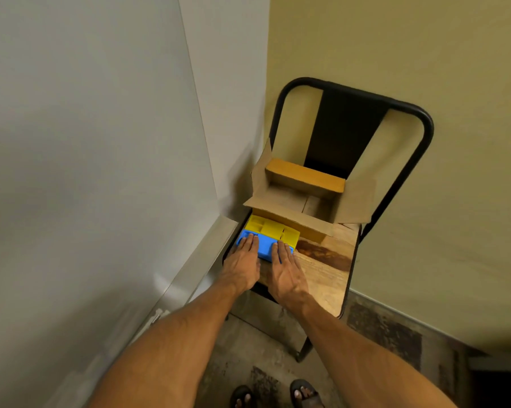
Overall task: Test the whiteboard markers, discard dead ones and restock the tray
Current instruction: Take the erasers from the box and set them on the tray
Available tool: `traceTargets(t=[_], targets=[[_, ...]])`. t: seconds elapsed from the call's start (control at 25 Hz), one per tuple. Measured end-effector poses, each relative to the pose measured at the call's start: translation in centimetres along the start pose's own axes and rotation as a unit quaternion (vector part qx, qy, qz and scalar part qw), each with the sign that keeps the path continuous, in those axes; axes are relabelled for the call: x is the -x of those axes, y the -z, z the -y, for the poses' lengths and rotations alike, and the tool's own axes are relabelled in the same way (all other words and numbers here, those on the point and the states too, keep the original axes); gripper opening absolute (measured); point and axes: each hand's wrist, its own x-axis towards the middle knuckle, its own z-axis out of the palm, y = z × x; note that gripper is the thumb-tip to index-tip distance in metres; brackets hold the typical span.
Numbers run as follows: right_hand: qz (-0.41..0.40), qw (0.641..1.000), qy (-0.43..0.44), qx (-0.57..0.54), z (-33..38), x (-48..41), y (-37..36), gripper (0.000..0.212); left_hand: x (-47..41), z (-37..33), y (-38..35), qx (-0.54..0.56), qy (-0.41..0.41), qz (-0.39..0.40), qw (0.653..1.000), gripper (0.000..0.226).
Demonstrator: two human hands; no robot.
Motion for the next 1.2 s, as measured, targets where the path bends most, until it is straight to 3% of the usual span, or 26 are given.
traceTargets(t=[0.28,0.56,0.92,1.2], targets=[[-0.025,0.999,-0.012,-0.04,0.6,0.0,0.2,0.076,-0.2,0.4,-0.1,-0.027,-0.022,-0.093,0.995,0.068],[-0.035,0.998,-0.043,0.036,0.6,-0.6,0.2,0.09,-1.0,0.7,-0.3,-0.101,-0.015,-0.057,0.993,0.09],[-0.015,0.999,-0.041,-0.032,0.5,-0.7,-0.1,0.09,-0.9,1.2,-1.2,-0.003,-0.031,-0.068,0.997,0.078],[-0.03,0.999,0.016,-0.014,-0.6,-0.4,1.1,0.084,0.3,0.3,-1.7,-0.001,0.003,-0.104,0.995,0.079]])
